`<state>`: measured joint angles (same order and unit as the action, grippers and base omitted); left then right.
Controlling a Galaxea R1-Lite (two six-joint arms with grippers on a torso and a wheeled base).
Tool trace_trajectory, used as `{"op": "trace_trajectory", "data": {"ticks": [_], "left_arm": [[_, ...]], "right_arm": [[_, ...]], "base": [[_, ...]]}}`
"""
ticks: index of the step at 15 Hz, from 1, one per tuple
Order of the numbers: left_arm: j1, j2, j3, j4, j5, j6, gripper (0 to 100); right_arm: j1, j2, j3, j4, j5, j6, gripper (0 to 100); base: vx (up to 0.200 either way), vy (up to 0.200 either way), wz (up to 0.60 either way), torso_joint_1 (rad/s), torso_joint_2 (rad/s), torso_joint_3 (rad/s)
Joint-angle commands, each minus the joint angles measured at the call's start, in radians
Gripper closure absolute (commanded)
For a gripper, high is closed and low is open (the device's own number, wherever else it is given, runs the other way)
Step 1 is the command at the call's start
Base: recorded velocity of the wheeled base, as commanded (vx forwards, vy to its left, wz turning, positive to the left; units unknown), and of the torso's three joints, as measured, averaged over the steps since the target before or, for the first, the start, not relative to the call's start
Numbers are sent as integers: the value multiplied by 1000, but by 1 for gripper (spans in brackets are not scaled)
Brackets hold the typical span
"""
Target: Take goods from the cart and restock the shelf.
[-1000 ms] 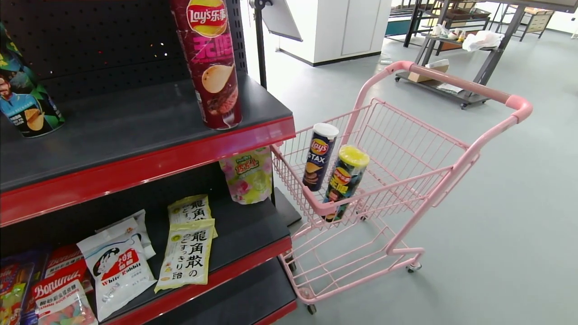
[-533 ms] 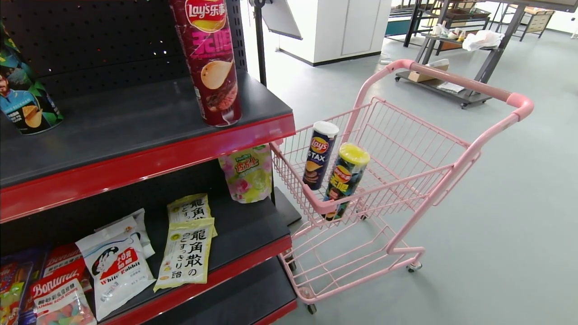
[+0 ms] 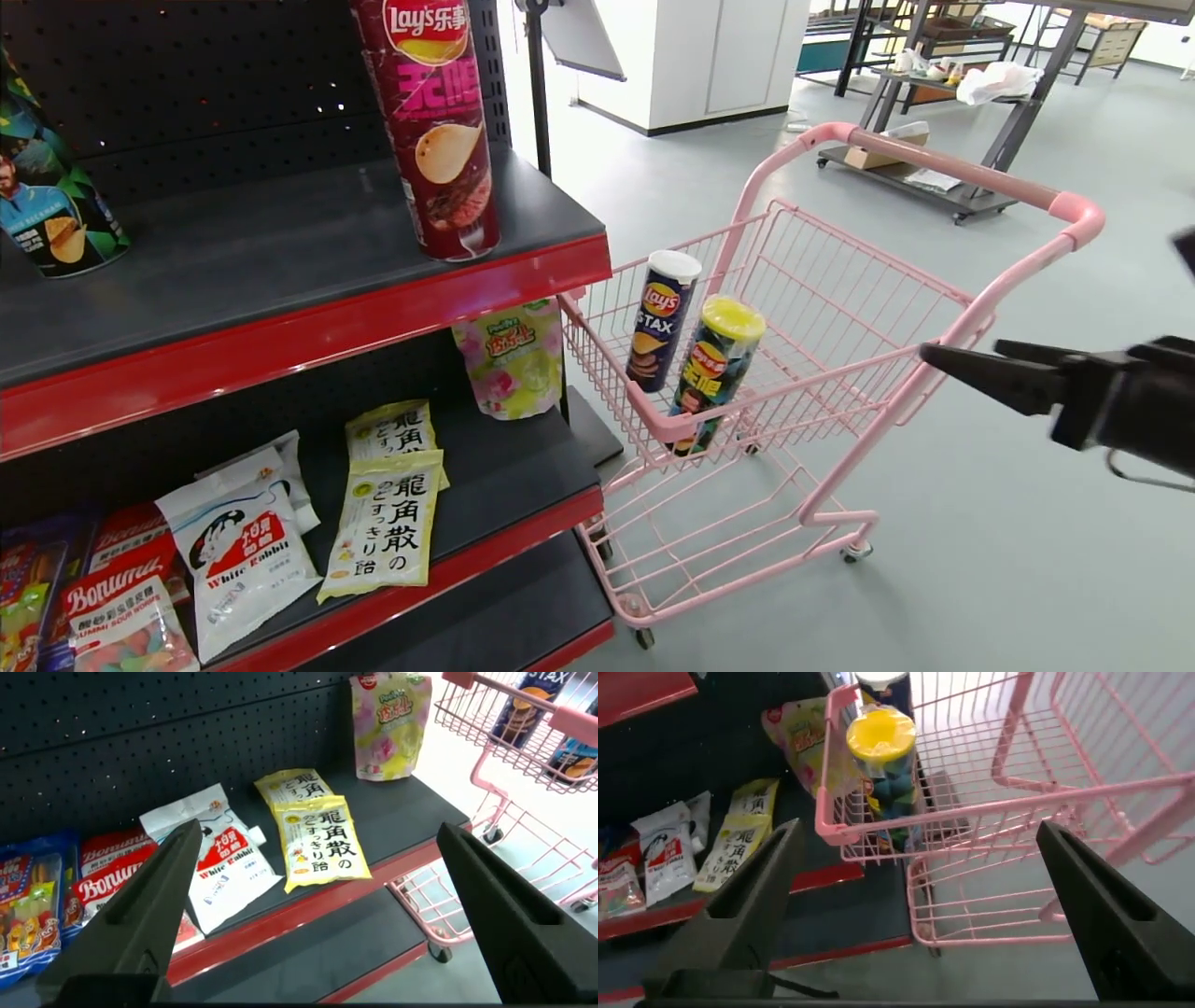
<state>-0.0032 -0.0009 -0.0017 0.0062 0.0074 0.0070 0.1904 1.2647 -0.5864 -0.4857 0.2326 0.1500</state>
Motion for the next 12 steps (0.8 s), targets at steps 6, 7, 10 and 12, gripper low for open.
{"op": "trace_trajectory", "data": {"ticks": [6, 7, 10, 12], "left_arm": [[0, 1, 0, 0, 0, 2, 0], [0, 1, 0, 0, 0, 2, 0], [0, 1, 0, 0, 0, 2, 0], [0, 1, 0, 0, 0, 2, 0]], "right_arm": [[139, 576, -174, -266, 64, -4, 0], [144, 588, -182, -266, 64, -4, 0], [159, 639, -211, -269, 59, -6, 0], [153, 676, -250, -269, 54, -10, 0]], "base": [[0, 0, 0, 0, 0, 0], [0, 0, 0, 0, 0, 0], [0, 0, 0, 0, 0, 0], [0, 0, 0, 0, 0, 0]]}}
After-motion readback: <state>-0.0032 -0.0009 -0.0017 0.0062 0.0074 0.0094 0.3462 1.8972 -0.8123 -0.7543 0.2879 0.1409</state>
